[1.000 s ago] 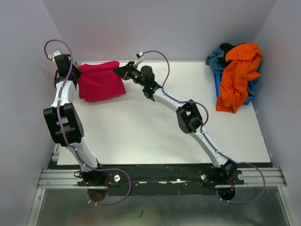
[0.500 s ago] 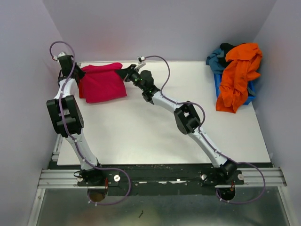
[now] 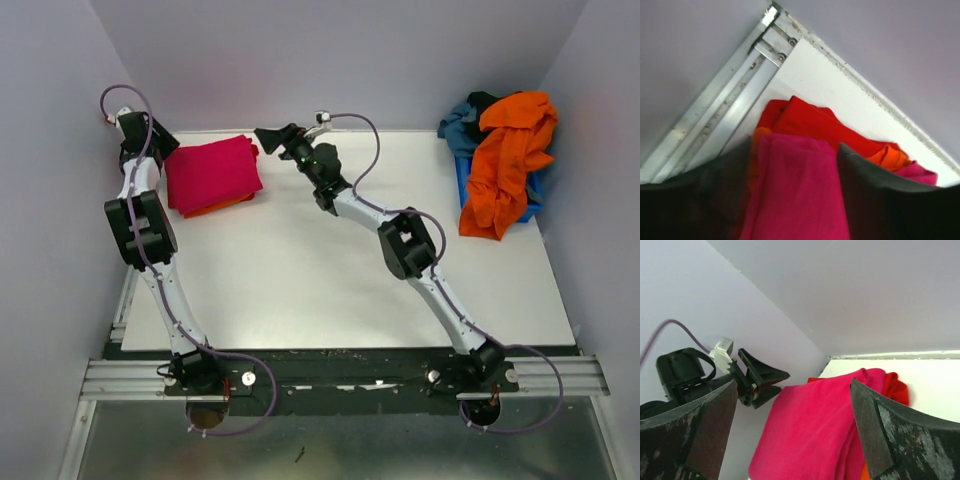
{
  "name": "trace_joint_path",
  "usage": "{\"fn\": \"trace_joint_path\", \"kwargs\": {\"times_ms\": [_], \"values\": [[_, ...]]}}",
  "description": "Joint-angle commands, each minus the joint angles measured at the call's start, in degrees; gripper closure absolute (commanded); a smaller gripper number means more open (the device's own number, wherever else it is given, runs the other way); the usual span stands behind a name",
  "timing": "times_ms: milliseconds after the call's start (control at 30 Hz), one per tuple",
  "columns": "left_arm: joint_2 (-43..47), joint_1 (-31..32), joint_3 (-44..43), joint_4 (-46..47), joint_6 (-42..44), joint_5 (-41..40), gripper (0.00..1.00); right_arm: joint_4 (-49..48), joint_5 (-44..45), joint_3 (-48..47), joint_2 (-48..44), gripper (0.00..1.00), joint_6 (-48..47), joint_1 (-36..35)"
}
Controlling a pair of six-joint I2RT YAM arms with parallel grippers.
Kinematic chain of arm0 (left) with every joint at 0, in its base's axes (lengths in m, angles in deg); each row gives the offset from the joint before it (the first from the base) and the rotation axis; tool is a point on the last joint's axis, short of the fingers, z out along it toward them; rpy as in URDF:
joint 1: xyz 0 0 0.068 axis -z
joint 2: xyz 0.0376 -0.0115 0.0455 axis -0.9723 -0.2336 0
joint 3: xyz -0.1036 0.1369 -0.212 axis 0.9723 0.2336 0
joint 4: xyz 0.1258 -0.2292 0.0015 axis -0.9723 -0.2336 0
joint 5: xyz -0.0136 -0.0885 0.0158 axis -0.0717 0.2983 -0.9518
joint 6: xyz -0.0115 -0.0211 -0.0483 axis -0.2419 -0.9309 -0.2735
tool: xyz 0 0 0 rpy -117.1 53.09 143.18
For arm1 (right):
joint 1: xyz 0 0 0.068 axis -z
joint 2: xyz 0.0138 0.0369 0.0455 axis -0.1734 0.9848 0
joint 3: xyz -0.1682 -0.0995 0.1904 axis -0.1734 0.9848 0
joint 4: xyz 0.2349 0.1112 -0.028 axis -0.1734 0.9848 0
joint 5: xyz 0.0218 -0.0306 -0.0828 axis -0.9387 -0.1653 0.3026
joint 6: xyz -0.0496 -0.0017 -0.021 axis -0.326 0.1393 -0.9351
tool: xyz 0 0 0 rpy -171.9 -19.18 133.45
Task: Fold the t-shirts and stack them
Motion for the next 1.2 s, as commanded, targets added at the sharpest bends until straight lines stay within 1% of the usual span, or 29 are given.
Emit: {"fn": "trace_joint_path", "kwargs": {"times_ms": [0,33,67,133,233,267,400,467,567,667,767,800,900,967,1000,1067,1133,1167], "values": [[-4.9,-0.4,-8.0,-5.8,1.4,3.1,0.15,-8.3,0.8,8.8,-7.8,0.0,-1.0,1.1],[-3.9,-0.5,-6.5,-4.5,1.5,3.1,0.13,-8.3,0.7,9.9,-8.6,0.0,-1.1,1.3],[-2.1,-0.4,-4.2,-2.5,1.5,3.0,0.06,-8.3,0.7,10.8,-9.4,0.0,-1.4,1.4],[1.0,-0.4,-1.4,-1.0,1.5,2.3,0.01,-8.6,-2.2,12.4,-10.8,0.0,-1.8,1.8],[5.0,-0.4,1.3,-1.1,2.1,1.3,0.01,-8.8,-4.8,15.8,-14.1,0.0,-2.1,2.4],[6.5,-0.3,2.2,-1.0,2.2,1.4,0.01,-8.5,-5.6,17.3,-15.2,0.03,-2.1,2.7],[13.1,0.9,6.5,-2.2,2.1,1.9,0.01,-9.2,-6.3,27.4,-21.8,0.05,-0.7,4.3],[16.0,1.8,8.5,-3.3,2.4,0.8,0.01,-9.9,-7.3,32.3,-24.7,0.08,0.4,5.4],[20.1,3.0,12.6,-3.8,2.2,-0.9,0.01,-10.0,-10.4,38.8,-28.7,0.12,3.1,7.1],[23.9,4.3,17.3,-3.3,0.9,-0.7,0.01,-9.8,-13.8,45.5,-32.8,0.12,4.4,8.4],[28.9,7.3,23.3,-1.6,0.6,-1.4,0.01,-4.7,-17.2,50.0,-37.3,0.12,4.0,9.3],[30.4,8.6,25.0,-1.0,0.5,-1.5,0.01,0.6,-18.0,50.2,-38.6,0.12,3.7,9.7],[34.5,11.8,29.5,-0.3,-0.4,-1.7,0.01,12.3,-20.8,50.3,-42.0,0.14,0.9,10.7],[36.8,14.3,32.4,-0.2,-0.9,-1.9,0.01,17.2,-22.1,52.0,-44.9,0.15,-0.3,11.4],[38.0,15.3,33.4,0.2,-1.0,-3.5,0.01,18.8,-22.0,53.7,-46.8,0.15,-0.5,11.8],[40.2,17.8,36.4,0.5,-1.4,-3.7,0.01,20.7,-21.5,58.6,-51.4,0.15,-1.7,12.5],[42.6,19.3,39.7,1.4,-1.7,-3.4,0.01,23.4,-18.7,64.2,-56.8,0.14,-4.5,12.7],[44.4,21.3,42.2,2.5,-2.2,-2.8,0.01,25.1,-16.6,67.0,-60.1,0.14,-5.5,12.7]]}}
